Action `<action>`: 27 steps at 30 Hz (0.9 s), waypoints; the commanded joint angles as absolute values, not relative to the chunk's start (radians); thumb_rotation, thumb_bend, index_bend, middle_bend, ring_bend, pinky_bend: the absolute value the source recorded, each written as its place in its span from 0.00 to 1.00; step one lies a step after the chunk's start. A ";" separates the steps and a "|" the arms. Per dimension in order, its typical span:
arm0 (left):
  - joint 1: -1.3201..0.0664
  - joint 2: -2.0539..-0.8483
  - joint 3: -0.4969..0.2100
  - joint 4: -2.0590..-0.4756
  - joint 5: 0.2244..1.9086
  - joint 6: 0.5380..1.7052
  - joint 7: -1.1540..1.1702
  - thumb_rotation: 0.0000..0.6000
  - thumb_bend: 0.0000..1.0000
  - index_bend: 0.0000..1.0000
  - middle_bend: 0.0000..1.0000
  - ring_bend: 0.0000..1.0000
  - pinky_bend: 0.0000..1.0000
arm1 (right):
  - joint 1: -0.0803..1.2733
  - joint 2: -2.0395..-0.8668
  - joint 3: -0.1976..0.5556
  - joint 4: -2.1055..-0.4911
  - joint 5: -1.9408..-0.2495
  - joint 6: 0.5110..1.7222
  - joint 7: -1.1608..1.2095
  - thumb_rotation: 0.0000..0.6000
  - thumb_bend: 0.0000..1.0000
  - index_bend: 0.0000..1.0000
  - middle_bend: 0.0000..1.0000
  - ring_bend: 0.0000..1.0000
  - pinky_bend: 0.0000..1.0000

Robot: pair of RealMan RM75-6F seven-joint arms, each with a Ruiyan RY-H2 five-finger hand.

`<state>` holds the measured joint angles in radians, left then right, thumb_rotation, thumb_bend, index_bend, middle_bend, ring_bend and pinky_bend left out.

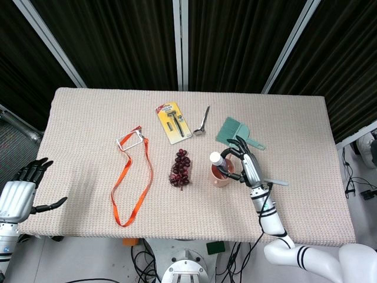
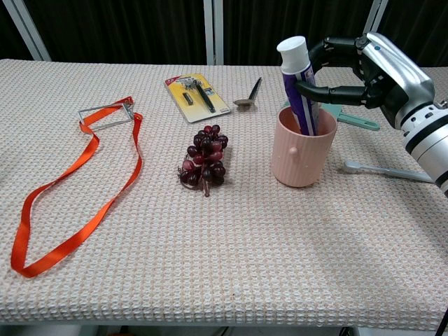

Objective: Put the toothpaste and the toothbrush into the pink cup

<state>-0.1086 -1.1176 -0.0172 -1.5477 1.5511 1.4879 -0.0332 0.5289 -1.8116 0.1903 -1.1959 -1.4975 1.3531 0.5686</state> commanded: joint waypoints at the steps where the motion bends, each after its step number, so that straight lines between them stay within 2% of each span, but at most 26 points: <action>1: -0.108 -1.119 -0.018 -1.547 1.553 1.492 -0.033 0.44 0.08 0.12 0.09 0.10 0.21 | 0.529 -1.822 0.181 -1.171 -1.503 1.346 0.584 1.00 0.62 0.72 0.58 0.14 0.00; 13: -0.107 -1.123 -0.018 -1.541 1.551 1.490 -0.037 0.45 0.08 0.12 0.09 0.10 0.21 | 0.527 -1.836 0.156 -1.123 -1.517 1.331 0.621 1.00 0.59 0.71 0.30 0.00 0.00; 20: -0.106 -1.122 -0.017 -1.538 1.550 1.489 -0.041 0.44 0.08 0.12 0.09 0.10 0.21 | 0.526 -1.837 0.150 -1.113 -1.516 1.320 0.621 1.00 0.58 0.67 0.28 0.00 0.00; 27: -0.105 -1.120 -0.017 -1.539 1.549 1.491 -0.039 0.44 0.08 0.12 0.09 0.10 0.21 | 0.527 -1.835 0.147 -1.111 -1.514 1.306 0.614 1.00 0.49 0.60 0.26 0.00 0.00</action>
<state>-0.1047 -1.1199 -0.0172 -1.5394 1.5491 1.4909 -0.0388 0.5268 -1.8357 0.1469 -1.1112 -1.5148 1.3069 0.6145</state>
